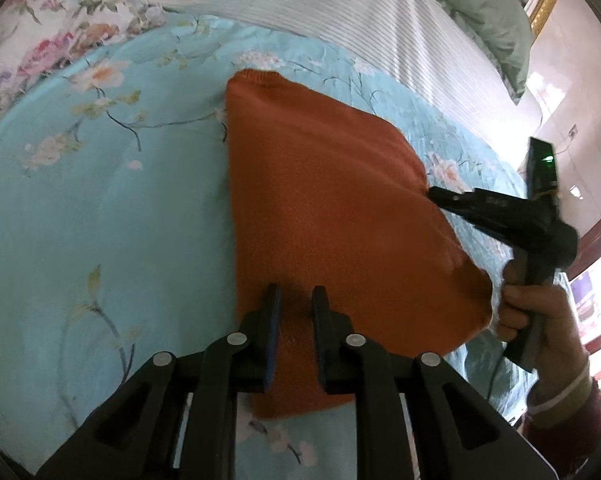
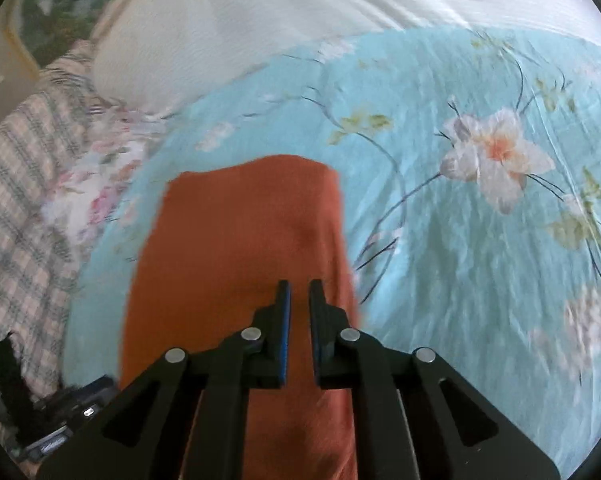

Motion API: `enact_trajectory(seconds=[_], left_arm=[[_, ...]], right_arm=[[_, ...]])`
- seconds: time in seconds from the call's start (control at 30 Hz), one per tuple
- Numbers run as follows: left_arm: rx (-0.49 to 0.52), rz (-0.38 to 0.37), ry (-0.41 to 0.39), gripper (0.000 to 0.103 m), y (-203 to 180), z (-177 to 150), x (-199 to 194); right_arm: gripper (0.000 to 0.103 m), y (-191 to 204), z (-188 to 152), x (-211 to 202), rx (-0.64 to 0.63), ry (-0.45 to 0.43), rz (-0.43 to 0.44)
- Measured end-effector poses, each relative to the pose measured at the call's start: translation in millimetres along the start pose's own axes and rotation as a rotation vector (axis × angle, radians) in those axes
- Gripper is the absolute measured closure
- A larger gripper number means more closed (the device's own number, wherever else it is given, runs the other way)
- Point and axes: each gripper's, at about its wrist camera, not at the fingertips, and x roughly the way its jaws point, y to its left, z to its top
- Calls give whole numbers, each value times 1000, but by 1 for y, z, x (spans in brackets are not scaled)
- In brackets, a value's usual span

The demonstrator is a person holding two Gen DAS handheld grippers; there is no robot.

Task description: Fold small clothes

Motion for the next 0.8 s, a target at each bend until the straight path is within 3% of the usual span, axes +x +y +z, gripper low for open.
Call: enact_trajectory(seconds=[0.07,0.13,0.17,0.2,0.23,0.4,0.57,0.8], left_arm=[[7,25,-10,71,-4,-5,-9],[17,46,-26,58,-7,-11,-20],[21,60,-31,55,-8,-14,-24],[26,82,-37,49,-9,-19,-28],[26,104,-39,40,-10,-24,-32],[38,179,-38,31,-11,-52,-42],[94,255,-12,26,-16,-82,-45],[94,273,55,23,-21,-113,-41]], right_arm=[[88,13,-13,-20,-27,-6,14],[65,19,-27,-35,-40,-10,25],[47,21,-36,-42,-44,-15,26],[44,25,-47,-53,-56,-29,26],[44,28,-55,-58,-68,-34,25],[44,31,-99,-78,-123,-9,-16],[43,28,-142,-96,-163,15,-77],[28,22,-163,-100,-170,72,-94]])
